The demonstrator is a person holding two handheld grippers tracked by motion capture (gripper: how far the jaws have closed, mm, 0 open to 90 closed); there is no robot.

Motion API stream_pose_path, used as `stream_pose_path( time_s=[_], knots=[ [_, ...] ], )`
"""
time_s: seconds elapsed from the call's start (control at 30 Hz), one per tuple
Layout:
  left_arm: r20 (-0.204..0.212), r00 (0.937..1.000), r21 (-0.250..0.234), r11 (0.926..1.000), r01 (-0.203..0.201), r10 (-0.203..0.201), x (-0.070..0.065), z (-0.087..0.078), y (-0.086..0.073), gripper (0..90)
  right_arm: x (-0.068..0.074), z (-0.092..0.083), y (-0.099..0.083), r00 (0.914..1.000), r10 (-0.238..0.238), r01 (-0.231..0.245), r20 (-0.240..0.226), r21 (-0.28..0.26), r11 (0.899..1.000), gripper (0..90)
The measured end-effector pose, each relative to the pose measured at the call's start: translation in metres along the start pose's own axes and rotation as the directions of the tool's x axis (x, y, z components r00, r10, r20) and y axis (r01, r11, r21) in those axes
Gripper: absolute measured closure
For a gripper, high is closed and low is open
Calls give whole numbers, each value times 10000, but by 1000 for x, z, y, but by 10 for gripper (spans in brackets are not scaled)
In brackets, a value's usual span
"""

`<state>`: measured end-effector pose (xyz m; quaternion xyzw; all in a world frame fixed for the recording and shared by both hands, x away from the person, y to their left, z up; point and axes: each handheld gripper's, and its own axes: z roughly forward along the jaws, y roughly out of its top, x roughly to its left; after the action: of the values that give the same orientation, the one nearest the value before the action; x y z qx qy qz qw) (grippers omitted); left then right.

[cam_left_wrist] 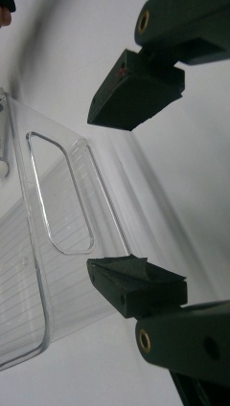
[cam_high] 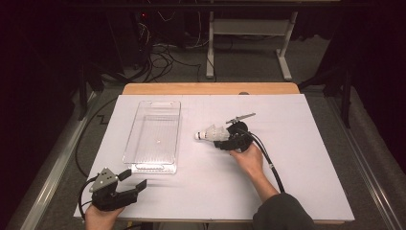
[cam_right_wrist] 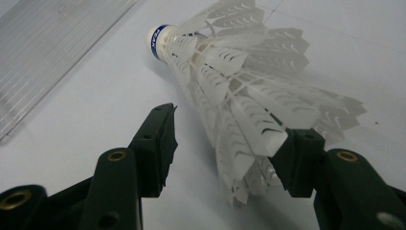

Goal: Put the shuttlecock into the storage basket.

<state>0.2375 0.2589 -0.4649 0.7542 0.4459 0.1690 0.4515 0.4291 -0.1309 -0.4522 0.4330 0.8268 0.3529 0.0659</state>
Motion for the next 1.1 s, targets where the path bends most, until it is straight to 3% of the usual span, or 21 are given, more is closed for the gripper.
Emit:
stream_pose_path(
  time_s=[0.67, 1.1],
  knots=[
    [31, 10000, -61, 10000, -14, 14, 0, -1, 0, 288, 7, 8, 12, 10000, -46, 46, -4, -44, 10000, 493],
    [43, 10000, -49, 10000, -28, 28, 0, -1, 0, 288, 6, 7, 13, 10000, 24, -23, 26, -224, 9997, 665]
  ],
)
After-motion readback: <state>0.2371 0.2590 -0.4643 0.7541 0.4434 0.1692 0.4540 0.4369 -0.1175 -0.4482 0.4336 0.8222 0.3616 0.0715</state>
